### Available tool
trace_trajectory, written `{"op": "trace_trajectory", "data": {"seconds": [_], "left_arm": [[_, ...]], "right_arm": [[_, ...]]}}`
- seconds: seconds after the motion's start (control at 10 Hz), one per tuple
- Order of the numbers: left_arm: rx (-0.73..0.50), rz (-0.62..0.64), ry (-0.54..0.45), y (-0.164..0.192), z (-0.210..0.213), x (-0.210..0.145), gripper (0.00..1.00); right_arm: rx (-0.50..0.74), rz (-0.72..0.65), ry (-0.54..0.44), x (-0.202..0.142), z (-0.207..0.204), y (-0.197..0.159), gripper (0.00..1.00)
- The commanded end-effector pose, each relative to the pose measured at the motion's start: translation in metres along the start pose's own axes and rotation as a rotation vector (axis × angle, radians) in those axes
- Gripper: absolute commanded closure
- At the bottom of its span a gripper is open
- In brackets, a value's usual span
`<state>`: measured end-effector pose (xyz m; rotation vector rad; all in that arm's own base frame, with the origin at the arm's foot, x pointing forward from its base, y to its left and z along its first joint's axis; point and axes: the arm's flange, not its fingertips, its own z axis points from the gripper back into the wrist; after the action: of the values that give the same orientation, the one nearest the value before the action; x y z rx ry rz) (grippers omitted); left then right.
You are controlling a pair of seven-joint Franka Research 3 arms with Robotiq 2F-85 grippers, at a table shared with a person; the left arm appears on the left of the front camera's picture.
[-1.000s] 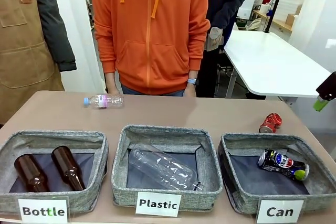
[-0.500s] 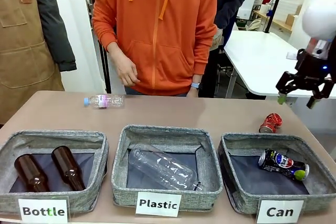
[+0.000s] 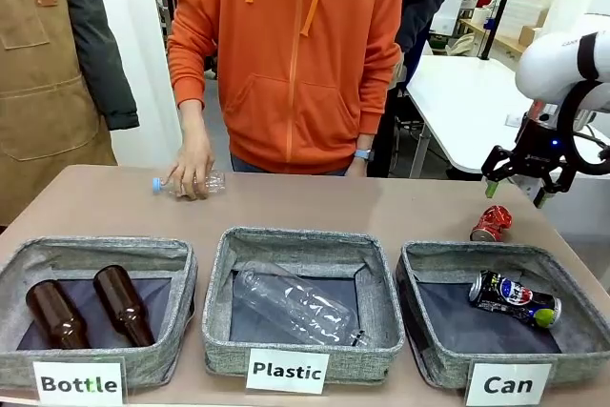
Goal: Sort the can waste into the basket.
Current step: Pick up the can waste from the table and place it in the right Fabric basket.
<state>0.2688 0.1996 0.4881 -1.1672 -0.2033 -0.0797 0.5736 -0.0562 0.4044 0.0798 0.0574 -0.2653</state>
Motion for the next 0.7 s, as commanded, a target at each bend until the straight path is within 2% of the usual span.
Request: {"op": "trace_trajectory", "data": {"seconds": [0.0,0.1,0.2,0.4,0.6], "left_arm": [[-0.003,-0.015,0.005,0.0,0.001,-0.001,0.0],[-0.003,-0.015,0.005,0.0,0.001,-0.001,0.0],[-0.003,-0.015,0.005,0.0,0.001,-0.001,0.0],[-0.003,-0.015,0.005,0.0,0.001,-0.001,0.0],[-0.003,-0.015,0.005,0.0,0.001,-0.001,0.0]], "right_arm": [[-0.003,-0.101,-0.049,-0.003,-0.003,0.003,0.0],[0.049,-0.238,-0.072,-0.003,-0.006,0.001,0.0],[0.102,-0.4,-0.053,-0.003,-0.01,-0.001,0.0],[0.139,-0.619,-0.025,-0.002,-0.018,-0.005,0.0],[0.12,-0.64,-0.021,-0.003,-0.019,-0.01,0.0]]}}
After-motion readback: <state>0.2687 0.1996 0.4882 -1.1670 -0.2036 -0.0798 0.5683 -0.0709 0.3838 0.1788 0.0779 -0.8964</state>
